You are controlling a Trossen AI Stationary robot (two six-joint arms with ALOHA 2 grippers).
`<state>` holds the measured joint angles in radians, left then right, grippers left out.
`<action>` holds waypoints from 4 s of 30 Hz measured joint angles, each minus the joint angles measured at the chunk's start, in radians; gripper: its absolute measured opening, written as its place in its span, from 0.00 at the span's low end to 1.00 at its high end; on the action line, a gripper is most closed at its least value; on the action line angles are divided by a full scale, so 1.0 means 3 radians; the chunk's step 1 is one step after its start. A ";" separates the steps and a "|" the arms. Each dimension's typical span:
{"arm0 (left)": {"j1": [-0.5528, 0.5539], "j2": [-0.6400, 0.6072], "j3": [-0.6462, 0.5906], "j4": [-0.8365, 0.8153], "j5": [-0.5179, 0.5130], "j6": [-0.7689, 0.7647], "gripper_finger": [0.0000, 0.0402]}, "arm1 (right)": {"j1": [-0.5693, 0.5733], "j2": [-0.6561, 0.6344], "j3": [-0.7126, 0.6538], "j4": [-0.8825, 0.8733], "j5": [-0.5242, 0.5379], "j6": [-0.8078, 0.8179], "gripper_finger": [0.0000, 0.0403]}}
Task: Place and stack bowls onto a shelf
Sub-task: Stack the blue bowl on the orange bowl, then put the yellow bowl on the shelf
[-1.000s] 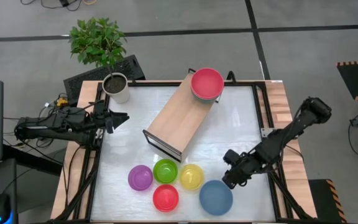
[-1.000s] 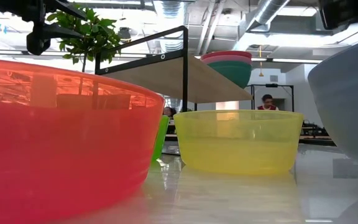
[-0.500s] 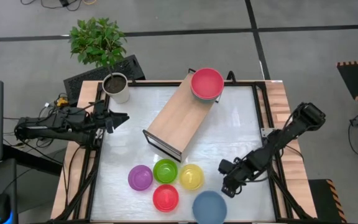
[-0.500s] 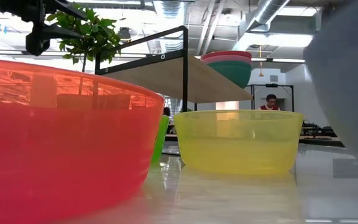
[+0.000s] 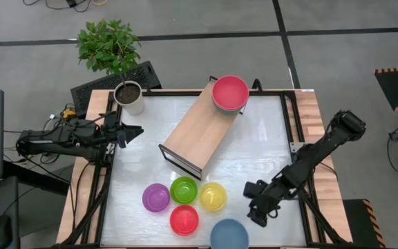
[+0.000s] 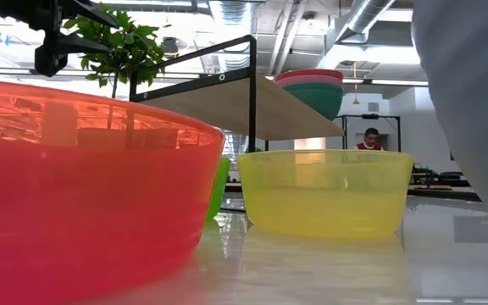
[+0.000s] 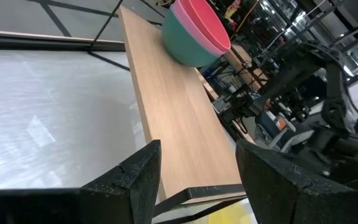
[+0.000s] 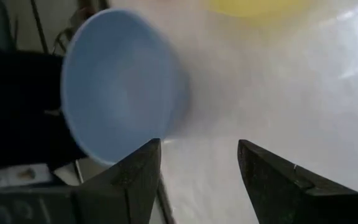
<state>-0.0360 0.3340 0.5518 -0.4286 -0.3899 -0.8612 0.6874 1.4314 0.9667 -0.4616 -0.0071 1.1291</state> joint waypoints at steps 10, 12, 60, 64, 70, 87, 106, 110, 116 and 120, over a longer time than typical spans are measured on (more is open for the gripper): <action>0.0000 -0.0001 0.0000 -0.0034 0.0003 0.0009 0.48 | 0.0041 0.0685 0.0709 -0.0549 0.0101 -0.0395 0.54; 0.0000 -0.0001 0.0000 -0.0036 0.0003 0.0005 0.48 | 0.0042 0.0704 0.0744 -0.0523 0.0111 -0.0390 0.53; 0.0001 -0.0001 0.0000 -0.0300 0.0048 -0.0048 0.48 | -0.2287 -0.1131 0.0818 -0.1671 0.0570 -0.0398 0.06; 0.0001 -0.0001 0.0000 -0.0300 0.0032 -0.0053 0.48 | -0.3096 -0.1225 0.1166 -0.1676 0.0566 -0.0874 0.06; 0.0001 0.0000 0.0000 -0.0300 -0.0012 -0.0080 0.48 | -0.3976 -0.0811 0.1795 -0.1688 0.0428 -0.1574 0.06; 0.0001 0.0000 0.0000 -0.0324 -0.0011 -0.0088 0.48 | -0.4440 0.0211 0.2470 -0.2358 0.0181 -0.2229 0.06; 0.0001 -0.0001 0.0000 -0.0324 -0.0027 -0.0086 0.48 | -0.4635 -0.0071 0.2542 -0.2094 0.0080 -0.2309 0.38; 0.0001 -0.0001 0.0000 -0.0323 -0.0027 -0.0087 0.48 | -0.4498 -0.0341 0.2620 -0.2148 -0.0034 -0.2220 0.38; 0.0001 0.0000 0.0000 -0.0324 -0.0027 -0.0086 0.48 | -0.3581 -0.0514 0.2329 -0.2568 0.0166 -0.2039 0.36; 0.0001 -0.0001 0.0000 -0.0325 -0.0028 -0.0086 0.48 | -0.2763 -0.0494 0.1797 -0.2463 0.0295 -0.1590 0.36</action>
<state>-0.0358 0.3337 0.5518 -0.5262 -0.3983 -0.8871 -0.1414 1.2830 1.5058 -1.2005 0.0814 0.6521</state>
